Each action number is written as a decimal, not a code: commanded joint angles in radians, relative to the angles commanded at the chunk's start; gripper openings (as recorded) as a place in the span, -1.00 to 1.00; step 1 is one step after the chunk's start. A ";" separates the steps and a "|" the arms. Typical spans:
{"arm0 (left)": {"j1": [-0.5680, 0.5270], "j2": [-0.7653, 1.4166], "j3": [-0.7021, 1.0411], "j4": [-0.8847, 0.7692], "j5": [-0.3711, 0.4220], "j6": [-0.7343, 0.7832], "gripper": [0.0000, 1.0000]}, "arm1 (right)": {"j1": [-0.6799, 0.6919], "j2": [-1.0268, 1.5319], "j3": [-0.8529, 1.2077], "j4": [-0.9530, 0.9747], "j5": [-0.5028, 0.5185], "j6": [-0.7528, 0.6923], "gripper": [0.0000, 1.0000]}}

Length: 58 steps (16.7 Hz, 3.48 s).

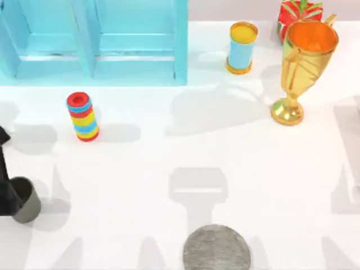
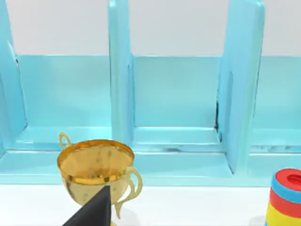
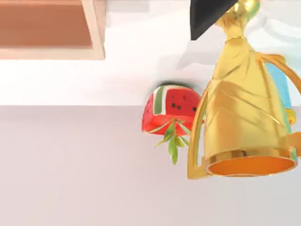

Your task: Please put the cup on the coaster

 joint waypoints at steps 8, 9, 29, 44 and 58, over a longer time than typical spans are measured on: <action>-0.014 0.221 0.201 -0.206 0.001 0.224 1.00 | 0.000 0.000 0.000 0.000 0.000 0.000 1.00; -0.019 0.292 0.256 -0.268 0.002 0.297 1.00 | 0.000 0.000 0.000 0.000 0.000 0.000 1.00; -0.076 1.447 1.109 -1.231 0.000 1.513 1.00 | 0.000 0.000 0.000 0.000 0.000 0.000 1.00; -0.071 1.573 0.808 -0.804 -0.001 1.519 1.00 | 0.000 0.000 0.000 0.000 0.000 0.000 1.00; -0.071 1.573 0.808 -0.804 -0.001 1.519 -0.66 | 0.000 0.000 0.000 0.000 0.000 0.000 1.00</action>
